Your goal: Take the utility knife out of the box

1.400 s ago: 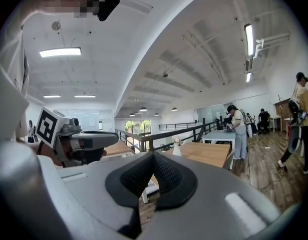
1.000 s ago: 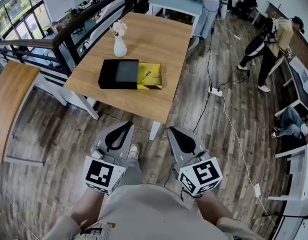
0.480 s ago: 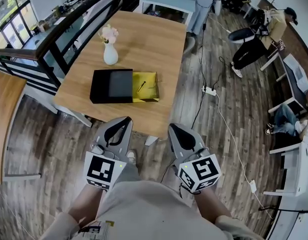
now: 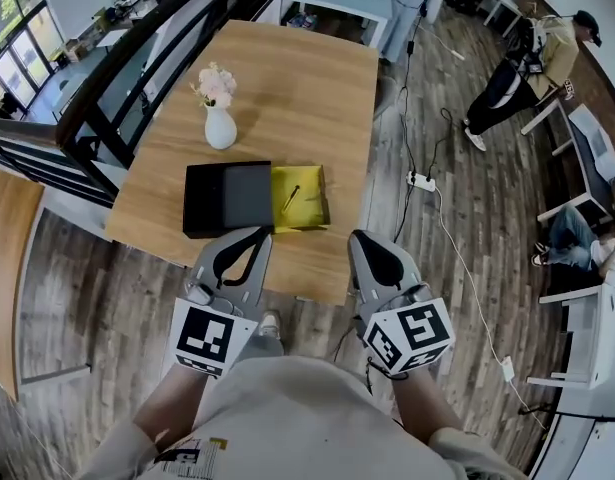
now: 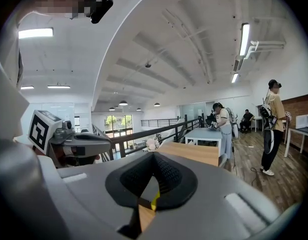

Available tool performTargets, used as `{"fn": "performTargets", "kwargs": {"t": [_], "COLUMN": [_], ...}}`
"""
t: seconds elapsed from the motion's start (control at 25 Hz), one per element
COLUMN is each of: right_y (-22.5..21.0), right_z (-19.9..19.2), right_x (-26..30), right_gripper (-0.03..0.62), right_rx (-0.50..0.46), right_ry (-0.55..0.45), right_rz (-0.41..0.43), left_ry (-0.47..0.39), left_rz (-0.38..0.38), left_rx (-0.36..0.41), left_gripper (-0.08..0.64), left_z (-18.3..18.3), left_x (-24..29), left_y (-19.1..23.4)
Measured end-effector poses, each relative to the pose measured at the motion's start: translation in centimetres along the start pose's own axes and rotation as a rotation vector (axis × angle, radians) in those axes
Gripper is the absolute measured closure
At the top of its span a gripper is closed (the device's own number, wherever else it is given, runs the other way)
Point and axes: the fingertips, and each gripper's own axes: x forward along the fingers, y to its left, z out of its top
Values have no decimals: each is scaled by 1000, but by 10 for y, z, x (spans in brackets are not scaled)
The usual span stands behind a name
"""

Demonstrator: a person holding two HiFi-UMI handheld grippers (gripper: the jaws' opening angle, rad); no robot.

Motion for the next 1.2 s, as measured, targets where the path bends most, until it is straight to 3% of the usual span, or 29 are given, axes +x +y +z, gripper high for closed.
{"fn": "performTargets", "kwargs": {"t": [0.24,0.44,0.56,0.68,1.04,1.2], "right_y": [-3,-6,-7,-9,-35,-47], "right_z": [8,7,4,-3,-9,-8], "right_x": [48,65,70,74,75,70], "right_gripper": [591,591,591,591,591,591], "right_rx": [1,-19,-34,-42,-59,-142], "right_ry": [4,26,47,71,87,89], "right_rz": [-40,-64,-70,-71,-60,-84], "left_ry": [-13,-8,21,43,112,154], "left_rz": [-28,-25,-16,-25,-28,-15], "left_rx": [28,-23,11,35,12,2], "left_gripper": [558,558,558,558,558,558], "left_z": [-1,-7,-11,-15,-32,-40], "left_x": [24,35,40,46,71,89], "left_y": [42,60,66,66,53,45]}}
